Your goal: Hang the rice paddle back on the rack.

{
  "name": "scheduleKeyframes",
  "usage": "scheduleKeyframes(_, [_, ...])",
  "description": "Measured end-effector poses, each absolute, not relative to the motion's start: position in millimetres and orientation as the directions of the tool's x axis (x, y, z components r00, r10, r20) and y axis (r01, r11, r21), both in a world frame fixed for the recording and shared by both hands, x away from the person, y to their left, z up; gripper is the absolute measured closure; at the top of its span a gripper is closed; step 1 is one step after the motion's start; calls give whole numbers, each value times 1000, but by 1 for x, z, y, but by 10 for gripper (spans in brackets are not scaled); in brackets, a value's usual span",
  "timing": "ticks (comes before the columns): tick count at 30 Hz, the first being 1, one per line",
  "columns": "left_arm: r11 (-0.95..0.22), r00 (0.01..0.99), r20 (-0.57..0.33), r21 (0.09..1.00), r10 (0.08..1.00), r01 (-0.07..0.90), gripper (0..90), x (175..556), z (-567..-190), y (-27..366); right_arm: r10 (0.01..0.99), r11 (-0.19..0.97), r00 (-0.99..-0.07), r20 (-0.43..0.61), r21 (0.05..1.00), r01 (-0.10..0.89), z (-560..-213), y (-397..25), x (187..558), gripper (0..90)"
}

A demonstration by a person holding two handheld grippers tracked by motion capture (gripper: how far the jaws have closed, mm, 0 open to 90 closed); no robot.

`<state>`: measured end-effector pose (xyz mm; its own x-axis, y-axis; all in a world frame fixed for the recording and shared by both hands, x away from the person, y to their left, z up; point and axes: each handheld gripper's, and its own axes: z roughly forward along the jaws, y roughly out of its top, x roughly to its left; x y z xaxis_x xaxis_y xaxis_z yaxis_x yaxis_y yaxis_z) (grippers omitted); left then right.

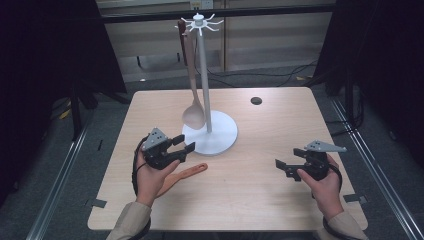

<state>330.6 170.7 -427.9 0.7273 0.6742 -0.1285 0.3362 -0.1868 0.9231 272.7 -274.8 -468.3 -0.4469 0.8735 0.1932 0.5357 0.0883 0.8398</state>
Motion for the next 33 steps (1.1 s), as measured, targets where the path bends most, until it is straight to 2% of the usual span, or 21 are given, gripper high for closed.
scheduleKeyframes(15, [-316, 742, -121, 851, 659, 419, 406, 330, -450, 175, 867, 101, -461, 188, 840, 533, -468, -271, 274, 100])
scheduleKeyframes(18, [-355, 755, -106, 835, 647, 421, 373, 330, -451, 174, 866, 105, -464, 186, 840, 532, -468, -271, 274, 101])
scheduleKeyframes(26, [-415, 756, -148, 761, 638, 499, 264, 331, -460, 172, 866, 107, -464, 185, 839, 533, -468, -270, 274, 101])
scheduleKeyframes(33, [-509, 780, -110, 700, 616, 501, 241, 331, -465, 168, 866, 107, -464, 186, 838, 534, -468, -270, 274, 100])
